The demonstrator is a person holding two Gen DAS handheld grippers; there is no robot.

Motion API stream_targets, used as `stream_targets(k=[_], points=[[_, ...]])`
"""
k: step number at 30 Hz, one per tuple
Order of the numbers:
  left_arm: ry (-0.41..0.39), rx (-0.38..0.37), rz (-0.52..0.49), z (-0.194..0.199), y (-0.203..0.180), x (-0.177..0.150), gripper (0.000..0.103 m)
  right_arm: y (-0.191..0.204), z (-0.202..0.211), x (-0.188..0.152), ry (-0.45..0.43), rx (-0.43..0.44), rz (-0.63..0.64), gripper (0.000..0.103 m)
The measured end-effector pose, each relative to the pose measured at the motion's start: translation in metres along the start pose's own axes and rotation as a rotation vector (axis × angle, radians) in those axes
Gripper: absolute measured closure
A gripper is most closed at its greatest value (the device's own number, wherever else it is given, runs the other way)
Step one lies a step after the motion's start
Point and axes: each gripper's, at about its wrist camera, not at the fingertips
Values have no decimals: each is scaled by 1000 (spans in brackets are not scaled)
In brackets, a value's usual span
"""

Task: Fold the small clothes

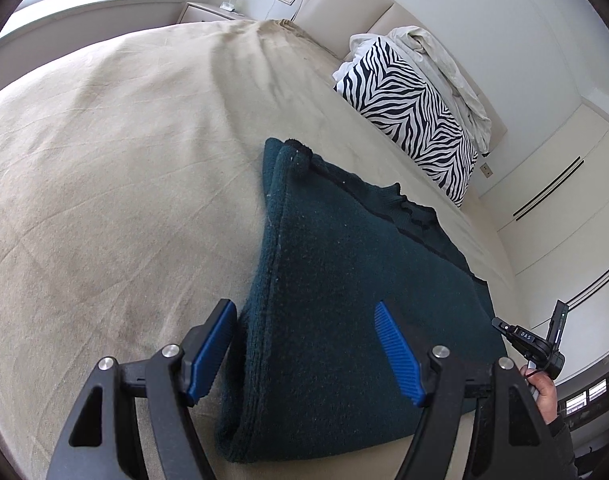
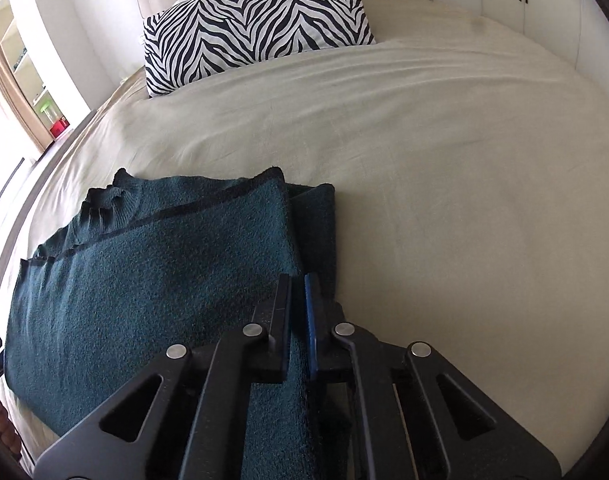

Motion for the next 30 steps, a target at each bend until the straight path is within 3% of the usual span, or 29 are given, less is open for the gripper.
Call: stream_targets(k=[7, 13, 18, 20, 22, 23, 24, 26, 30], points=[[12, 20, -17, -2, -2, -5, 29, -29, -11, -14, 47, 30, -84, 98], [11, 31, -36, 1, -5, -9, 29, -28, -4, -20, 17, 2, -90, 98], [-3, 42, -57, 5, -10, -9, 29, -37, -8, -24, 26, 49, -142, 98], [-15, 50, -78, 7, -16, -8, 29, -40, -6, -22, 47, 73, -174, 94], [-28, 56, -102, 8, -24, -7, 29, -43, 4, -22, 47, 67, -200, 76], [-30, 57, -117, 8, -28, -6, 29, -43, 15, -23, 24, 53, -201, 60], [-31, 58, -133, 6, -33, -4, 29, -43, 28, -26, -16, 51, -200, 55], [-28, 59, -164, -1, -42, -3, 29, -41, 56, -33, -83, 94, -197, 55], [-9, 75, -218, -25, -53, -6, 29, -9, 86, -53, -78, 257, -133, 55]])
Point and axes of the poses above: each gripper's, at about its wrist camera, not at the fingertips, and z roughly against the way its jaws point, y to its left, x to its top, and after that the axes turned 10 degrees about -x, right-handed
